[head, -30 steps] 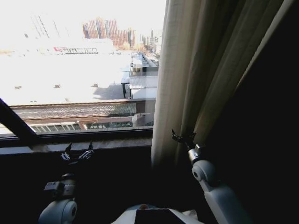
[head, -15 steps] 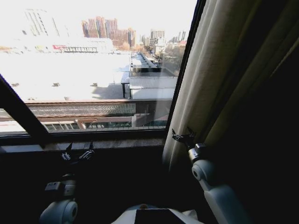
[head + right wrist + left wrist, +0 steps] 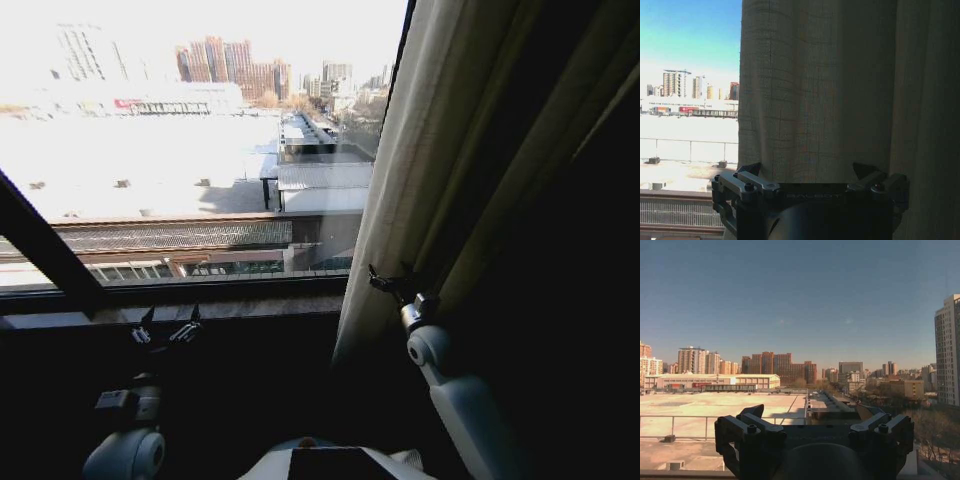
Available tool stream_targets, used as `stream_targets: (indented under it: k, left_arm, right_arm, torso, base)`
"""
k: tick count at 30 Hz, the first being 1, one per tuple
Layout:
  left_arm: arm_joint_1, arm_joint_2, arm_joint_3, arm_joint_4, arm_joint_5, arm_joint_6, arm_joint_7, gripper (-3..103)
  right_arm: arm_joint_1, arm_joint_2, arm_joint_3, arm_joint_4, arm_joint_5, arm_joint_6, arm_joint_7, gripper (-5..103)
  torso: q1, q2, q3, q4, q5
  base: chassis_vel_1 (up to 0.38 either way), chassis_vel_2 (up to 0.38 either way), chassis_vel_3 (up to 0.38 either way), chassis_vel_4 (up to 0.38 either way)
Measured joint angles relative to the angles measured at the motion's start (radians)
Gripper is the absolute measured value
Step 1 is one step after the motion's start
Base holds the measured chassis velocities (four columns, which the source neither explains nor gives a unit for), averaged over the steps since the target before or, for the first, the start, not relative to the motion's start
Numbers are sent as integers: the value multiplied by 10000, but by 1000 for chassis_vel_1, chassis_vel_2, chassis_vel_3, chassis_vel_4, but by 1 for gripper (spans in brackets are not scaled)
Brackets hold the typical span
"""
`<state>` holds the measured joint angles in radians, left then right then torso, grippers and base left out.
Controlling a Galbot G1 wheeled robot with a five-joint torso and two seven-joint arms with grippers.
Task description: Open the curtains by pulling them apart, changing their state from closed to fully open.
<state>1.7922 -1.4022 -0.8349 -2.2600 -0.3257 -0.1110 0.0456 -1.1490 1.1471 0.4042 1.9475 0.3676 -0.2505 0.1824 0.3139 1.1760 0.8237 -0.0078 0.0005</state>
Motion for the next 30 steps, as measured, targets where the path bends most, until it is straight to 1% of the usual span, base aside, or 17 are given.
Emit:
stream_targets:
  k: [7,12,15,19,30]
  left_arm:
    - [124,30,-29,-138,92,25,1,100]
    - [157,44,-46,-149,124,27,-3,100]
    - [184,44,-46,-177,138,29,-5,100]
    - [215,41,-79,-199,140,29,-7,100]
    - [217,-91,-87,-215,200,6,-12,100]
  right_arm:
    - [621,231,-488,-217,116,-106,-6,100]
    - [911,436,-784,-378,112,-146,-6,100]
    - [1125,554,-1123,-426,110,-233,0,100]
    - [1486,620,-1194,-735,40,-259,21,100]
    - [2499,605,-1127,-1815,-151,-252,283,100]
  torso:
    - [0,1,-1,1,-7]
    - [-1,1,-2,3,-4]
    - [1,0,-1,0,-2]
    - [0,1,-1,3,-4]
    - [1,0,-1,0,-3]
  base:
    - [0,0,0,0]
    - [0,0,0,0]
    - [0,0,0,0]
    - [0,0,0,0]
    - [0,0,0,0]
